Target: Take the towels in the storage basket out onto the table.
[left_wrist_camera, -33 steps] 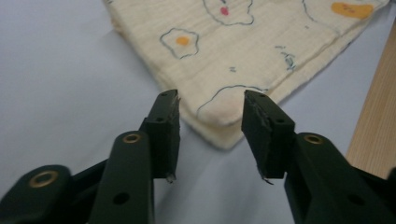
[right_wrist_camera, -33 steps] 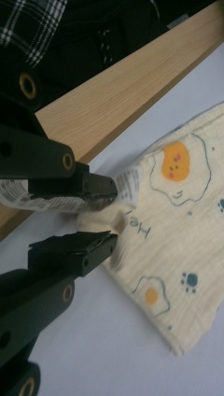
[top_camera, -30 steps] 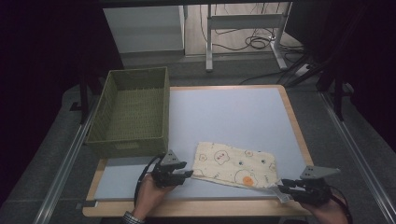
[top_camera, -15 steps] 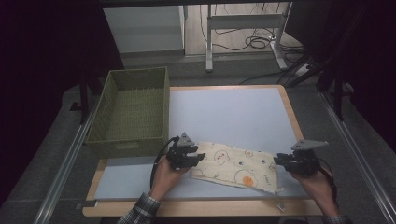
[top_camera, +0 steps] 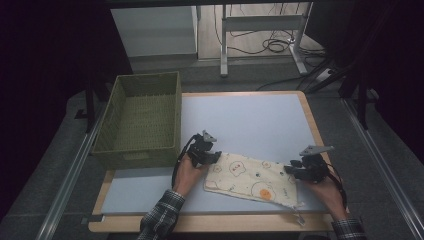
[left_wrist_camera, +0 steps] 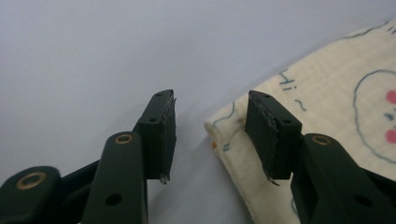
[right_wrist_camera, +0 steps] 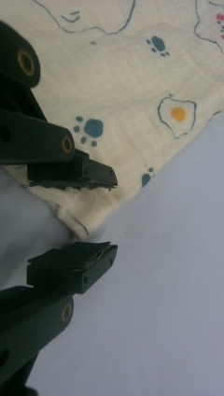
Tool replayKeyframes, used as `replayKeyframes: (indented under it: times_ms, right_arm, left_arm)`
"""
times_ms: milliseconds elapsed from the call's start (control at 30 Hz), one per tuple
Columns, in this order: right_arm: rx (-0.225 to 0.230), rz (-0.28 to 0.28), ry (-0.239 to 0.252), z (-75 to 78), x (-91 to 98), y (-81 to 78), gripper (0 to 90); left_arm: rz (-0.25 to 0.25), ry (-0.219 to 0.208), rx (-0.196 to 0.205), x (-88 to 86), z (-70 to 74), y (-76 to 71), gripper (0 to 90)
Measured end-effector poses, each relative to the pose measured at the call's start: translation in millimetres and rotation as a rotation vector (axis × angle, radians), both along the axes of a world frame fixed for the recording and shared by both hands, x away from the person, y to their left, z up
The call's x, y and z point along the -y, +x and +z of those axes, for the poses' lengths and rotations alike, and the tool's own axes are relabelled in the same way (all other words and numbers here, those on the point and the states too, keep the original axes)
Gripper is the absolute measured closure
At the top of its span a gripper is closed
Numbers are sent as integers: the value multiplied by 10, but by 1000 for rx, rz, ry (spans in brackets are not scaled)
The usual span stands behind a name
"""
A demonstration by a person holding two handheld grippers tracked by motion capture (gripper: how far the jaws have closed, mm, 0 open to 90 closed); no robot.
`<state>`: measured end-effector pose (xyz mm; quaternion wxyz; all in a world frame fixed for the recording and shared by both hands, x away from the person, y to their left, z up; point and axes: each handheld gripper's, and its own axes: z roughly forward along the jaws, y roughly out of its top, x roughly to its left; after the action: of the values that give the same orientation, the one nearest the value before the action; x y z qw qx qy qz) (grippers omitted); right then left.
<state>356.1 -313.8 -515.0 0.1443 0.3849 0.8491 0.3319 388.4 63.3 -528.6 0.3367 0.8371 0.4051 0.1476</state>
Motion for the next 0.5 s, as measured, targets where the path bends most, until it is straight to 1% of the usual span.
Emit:
replayKeyframes:
  times_ms: [33, 67, 100, 133, 200, 233, 333, 400, 500]
  right_arm:
    - [0, 2, 0, -1, -9, -11, 675]
    - [-14, 4, 5, 3, -19, -20, 749]
    - [-27, 12, 15, 5, -24, -18, 828]
    - [-39, 20, 11, 16, -40, -21, 847]
    - [-24, 25, -20, 46, -67, -21, 860]
    - [-10, 16, -35, 77, -70, -8, 862]
    - [9, 0, -26, 155, -18, 66, 862]
    - [24, -9, -28, 207, 20, 152, 862]
    - [39, -21, -33, 243, 41, 294, 861]
  left_arm:
    - [-6, -13, -10, -4, -30, 9, 530]
    - [-13, -33, -16, -13, -37, 11, 557]
    - [-25, -59, -29, -25, -44, 13, 607]
    - [-39, -70, -38, -31, -43, 7, 663]
    - [-55, -96, -57, -38, -42, -1, 783]
    - [-58, -96, -59, -45, -38, -4, 818]
    - [-57, -122, -52, -55, -24, -39, 836]
    - [-66, -127, -50, -51, -11, -74, 837]
    - [-82, -129, -44, -23, 16, -137, 837]
